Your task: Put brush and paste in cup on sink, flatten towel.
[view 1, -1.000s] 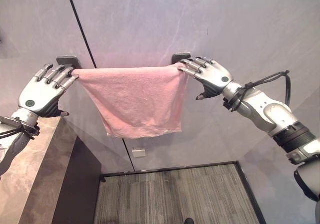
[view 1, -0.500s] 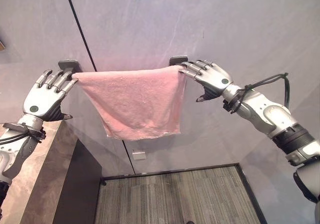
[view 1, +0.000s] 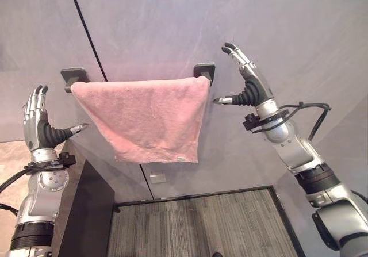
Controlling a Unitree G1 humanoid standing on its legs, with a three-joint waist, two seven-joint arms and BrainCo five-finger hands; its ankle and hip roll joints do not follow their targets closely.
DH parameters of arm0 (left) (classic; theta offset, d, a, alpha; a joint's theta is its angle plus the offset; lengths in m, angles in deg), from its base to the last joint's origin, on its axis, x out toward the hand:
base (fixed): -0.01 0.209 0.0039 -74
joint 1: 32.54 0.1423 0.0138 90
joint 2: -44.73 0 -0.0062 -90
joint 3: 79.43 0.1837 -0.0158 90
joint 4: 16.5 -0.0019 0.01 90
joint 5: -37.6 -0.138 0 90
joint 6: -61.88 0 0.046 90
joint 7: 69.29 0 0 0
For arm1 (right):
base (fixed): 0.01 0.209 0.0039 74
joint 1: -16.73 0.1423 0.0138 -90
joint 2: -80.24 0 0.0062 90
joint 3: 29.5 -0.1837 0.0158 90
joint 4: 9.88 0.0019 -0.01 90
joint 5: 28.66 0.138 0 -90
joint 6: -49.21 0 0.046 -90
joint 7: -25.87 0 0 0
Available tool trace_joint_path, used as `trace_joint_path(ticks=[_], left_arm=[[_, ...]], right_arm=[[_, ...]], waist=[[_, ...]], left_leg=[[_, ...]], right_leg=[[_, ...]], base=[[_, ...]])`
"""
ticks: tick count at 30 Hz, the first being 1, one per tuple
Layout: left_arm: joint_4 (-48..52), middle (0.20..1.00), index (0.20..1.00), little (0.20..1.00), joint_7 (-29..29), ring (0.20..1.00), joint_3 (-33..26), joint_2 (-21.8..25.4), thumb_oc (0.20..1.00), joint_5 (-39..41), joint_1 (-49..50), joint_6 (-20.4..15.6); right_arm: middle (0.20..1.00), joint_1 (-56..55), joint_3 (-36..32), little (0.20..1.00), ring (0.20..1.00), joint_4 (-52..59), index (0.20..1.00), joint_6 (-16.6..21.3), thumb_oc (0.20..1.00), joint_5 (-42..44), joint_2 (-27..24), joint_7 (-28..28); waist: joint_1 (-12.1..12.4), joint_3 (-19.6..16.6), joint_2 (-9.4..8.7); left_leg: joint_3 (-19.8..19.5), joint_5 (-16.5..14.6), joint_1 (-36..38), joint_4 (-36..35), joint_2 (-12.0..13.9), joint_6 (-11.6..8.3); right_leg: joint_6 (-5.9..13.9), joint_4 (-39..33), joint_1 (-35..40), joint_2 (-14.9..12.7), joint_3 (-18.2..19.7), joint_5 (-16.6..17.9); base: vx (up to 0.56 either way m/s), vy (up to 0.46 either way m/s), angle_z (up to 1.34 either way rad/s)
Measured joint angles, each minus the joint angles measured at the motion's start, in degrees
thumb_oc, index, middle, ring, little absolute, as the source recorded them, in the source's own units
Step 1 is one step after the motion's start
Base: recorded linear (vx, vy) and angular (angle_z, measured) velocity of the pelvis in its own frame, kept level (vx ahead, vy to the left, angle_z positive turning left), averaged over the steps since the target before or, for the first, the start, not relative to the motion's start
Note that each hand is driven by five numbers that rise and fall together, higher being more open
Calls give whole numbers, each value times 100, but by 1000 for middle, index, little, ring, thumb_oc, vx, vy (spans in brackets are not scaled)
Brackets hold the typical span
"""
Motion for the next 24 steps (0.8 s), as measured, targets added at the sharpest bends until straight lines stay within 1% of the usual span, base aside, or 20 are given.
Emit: trace_joint_path(ticks=[4,5,7,9,10,11,13,15,16,17,18,19,20,22,24], left_arm=[[638,1000,1000,1000,44,1000,-43,-373,1000,264,96,-206],[852,1000,1000,1000,47,1000,-42,-500,1000,367,218,-311],[976,1000,1000,1000,40,1000,-41,-591,1000,441,345,-387],[1321,1000,1000,1000,-32,1000,-81,-1050,1000,694,814,-581],[1361,1000,1000,1000,-89,1000,-82,-1307,1000,801,1039,-685],[1331,1000,1000,1000,-148,1000,-63,-1444,1000,891,1220,-706],[1237,1000,1000,1000,-287,1000,-9,-1610,1000,981,1410,-734],[1171,1000,1000,1000,-392,1000,45,-1783,1000,1263,1486,-754],[976,1000,1000,1000,-498,1000,82,-1968,1000,1507,1582,-861],[821,1000,1000,1000,-568,1000,89,-2064,1000,1633,1571,-856],[761,1000,1000,1000,-620,1000,91,-2098,1000,1731,1580,-851],[630,1000,1000,1000,-681,1000,167,-2113,1000,1897,1647,-914],[278,1000,1000,1000,-815,1000,337,-2111,1000,2185,1676,-965],[-551,1000,1000,1000,-1086,1000,803,-2127,1000,2549,1713,-909],[-1282,1000,1000,1000,-1274,1000,1169,-2147,1000,2668,1674,-756]], right_arm=[[1000,-456,-372,1000,1000,111,1000,38,1000,-11,23,-43],[1000,-658,-496,1000,1000,104,1000,42,1000,-12,22,-113],[1000,-866,-618,1000,1000,83,1000,40,1000,-16,21,-138],[1000,-1585,-1094,1000,1000,94,1000,114,1000,-50,87,-230],[1000,-1968,-1366,1000,1000,71,1000,128,1000,-3,263,-277],[1000,-2201,-1452,1000,1000,-14,1000,115,1000,67,385,-316],[1000,-2618,-1509,1000,1000,-66,1000,122,1000,209,458,-341],[1000,-2841,-1521,1000,1000,-146,1000,158,1000,434,616,-334],[1000,-3045,-1582,1000,1000,-286,1000,280,1000,793,870,-258],[1000,-3176,-1587,1000,1000,-364,1000,275,1000,1035,1005,-208],[1000,-3248,-1565,1000,1000,-379,1000,270,1000,1151,1010,-169],[1000,-3347,-1552,1000,1000,-545,1000,377,1000,1451,1118,-62],[1000,-3345,-1596,1000,1000,-976,1000,530,1000,2033,1302,92],[1000,-3428,-1505,1000,1000,-1925,1000,492,1000,2767,1563,272],[1000,-3458,-1305,1000,1000,-2621,1000,328,1000,2893,1620,302]], waist=[[19,5,-48],[16,8,-49],[16,17,-41],[11,33,-19],[17,41,-8],[8,62,7],[-45,159,43],[-32,219,62],[-31,252,79],[-52,262,89],[-50,267,92],[-32,287,89],[-26,282,79],[-13,296,84],[-17,365,86]], left_leg=[[-16,-5,-5,-1,-4,5],[-17,-11,-6,-1,-5,3],[-18,-11,-10,-1,-1,3],[-40,-17,-15,-2,-4,5],[-67,-18,-29,-1,-8,6],[-72,-20,-54,-2,-9,9],[-182,-13,-103,-2,-17,14],[-208,-9,-106,-1,-15,16],[-254,-8,-100,-2,-15,15],[-314,-9,-100,-1,-21,16],[-331,-9,-116,-1,-25,16],[-342,-7,-131,-1,-25,15],[-374,-8,-110,-1,-27,15],[-469,-14,-124,-1,-46,20],[-526,-13,-109,1,-64,22]], right_leg=[[13,-4,6,-11,-16,-13],[20,-4,5,-12,-15,-20],[20,-4,2,-10,-16,-21],[25,-4,8,-17,-33,-33],[29,-4,11,-22,-59,-38],[32,-4,-8,-24,-65,-48],[51,-4,7,-42,-177,-78],[54,-4,19,-39,-194,-90],[50,-4,52,-42,-239,-98],[43,-4,81,-52,-298,-111],[49,-4,78,-57,-316,-120],[53,-3,75,-59,-330,-123],[58,-3,116,-61,-366,-127],[82,-3,167,-84,-470,-155],[94,-3,213,-100,-524,-167]], base=[[0,0,0],[-32,-5,1],[0,0,0],[-45,-5,6],[-45,-5,7],[-25,-9,10],[-25,-17,19],[-32,-13,15],[-21,-11,18],[-37,-10,22],[-32,-21,17],[-40,-15,13],[-27,-18,11],[-7,-18,24],[24,-2,19]])
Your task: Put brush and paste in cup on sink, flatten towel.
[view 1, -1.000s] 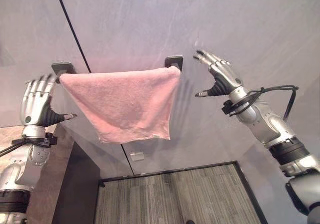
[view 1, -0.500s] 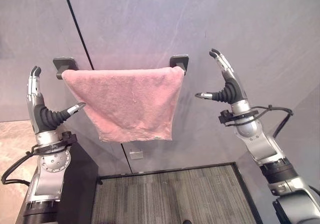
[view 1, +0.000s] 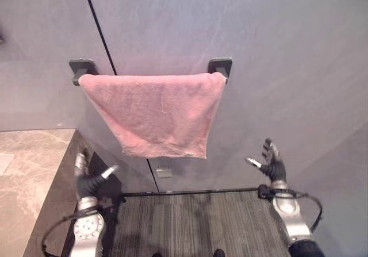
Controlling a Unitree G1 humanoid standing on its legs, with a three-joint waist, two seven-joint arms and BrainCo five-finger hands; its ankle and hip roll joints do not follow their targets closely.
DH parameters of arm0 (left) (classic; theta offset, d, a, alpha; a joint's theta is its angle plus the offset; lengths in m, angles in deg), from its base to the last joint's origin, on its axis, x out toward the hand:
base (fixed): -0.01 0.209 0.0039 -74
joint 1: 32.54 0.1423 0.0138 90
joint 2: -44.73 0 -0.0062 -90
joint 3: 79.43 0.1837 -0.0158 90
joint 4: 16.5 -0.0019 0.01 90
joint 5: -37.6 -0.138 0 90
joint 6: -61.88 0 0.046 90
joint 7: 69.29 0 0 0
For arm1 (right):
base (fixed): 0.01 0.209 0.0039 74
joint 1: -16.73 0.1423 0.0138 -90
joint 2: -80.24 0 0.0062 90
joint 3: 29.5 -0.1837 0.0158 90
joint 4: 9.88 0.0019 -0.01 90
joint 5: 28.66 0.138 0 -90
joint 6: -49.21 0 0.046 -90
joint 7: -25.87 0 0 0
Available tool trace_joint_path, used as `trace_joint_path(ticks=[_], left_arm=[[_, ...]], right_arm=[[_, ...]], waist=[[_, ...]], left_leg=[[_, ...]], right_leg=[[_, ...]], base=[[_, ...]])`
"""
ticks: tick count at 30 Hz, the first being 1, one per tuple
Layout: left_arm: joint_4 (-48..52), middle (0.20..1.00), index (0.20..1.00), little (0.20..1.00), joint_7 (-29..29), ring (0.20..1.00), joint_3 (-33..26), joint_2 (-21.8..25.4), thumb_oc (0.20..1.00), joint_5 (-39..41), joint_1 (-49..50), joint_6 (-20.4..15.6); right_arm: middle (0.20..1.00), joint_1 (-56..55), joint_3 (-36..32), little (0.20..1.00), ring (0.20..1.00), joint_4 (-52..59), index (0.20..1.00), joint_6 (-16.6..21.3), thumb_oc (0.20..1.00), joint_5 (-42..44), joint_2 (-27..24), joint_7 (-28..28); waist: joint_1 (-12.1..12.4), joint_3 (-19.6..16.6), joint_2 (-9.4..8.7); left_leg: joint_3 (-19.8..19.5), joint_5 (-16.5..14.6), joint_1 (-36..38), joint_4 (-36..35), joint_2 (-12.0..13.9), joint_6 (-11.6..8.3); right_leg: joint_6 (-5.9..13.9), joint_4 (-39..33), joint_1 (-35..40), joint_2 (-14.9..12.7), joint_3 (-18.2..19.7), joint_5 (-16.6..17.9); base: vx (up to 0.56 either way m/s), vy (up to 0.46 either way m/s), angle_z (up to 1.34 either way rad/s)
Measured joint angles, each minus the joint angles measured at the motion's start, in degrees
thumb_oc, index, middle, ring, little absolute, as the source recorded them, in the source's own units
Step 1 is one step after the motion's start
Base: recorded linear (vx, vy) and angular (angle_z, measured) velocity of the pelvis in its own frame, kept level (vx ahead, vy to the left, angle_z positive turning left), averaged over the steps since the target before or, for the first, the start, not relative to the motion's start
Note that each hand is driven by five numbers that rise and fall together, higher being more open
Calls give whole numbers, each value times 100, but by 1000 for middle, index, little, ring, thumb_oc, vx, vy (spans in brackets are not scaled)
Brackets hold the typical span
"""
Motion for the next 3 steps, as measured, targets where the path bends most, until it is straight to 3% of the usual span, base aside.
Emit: trace_joint_path(ticks=[3], left_arm=[[-386,1000,1000,1000,-110,1000,201,-154,1000,-15,270,173]], right_arm=[[1000,-202,165,1000,1000,-197,1000,-124,1000,210,135,185]], waist=[[4,98,-11]], left_leg=[[-8,-1,2,0,0,1]], right_leg=[[-9,0,7,-3,-15,-8]], base=[[0,0,0]])
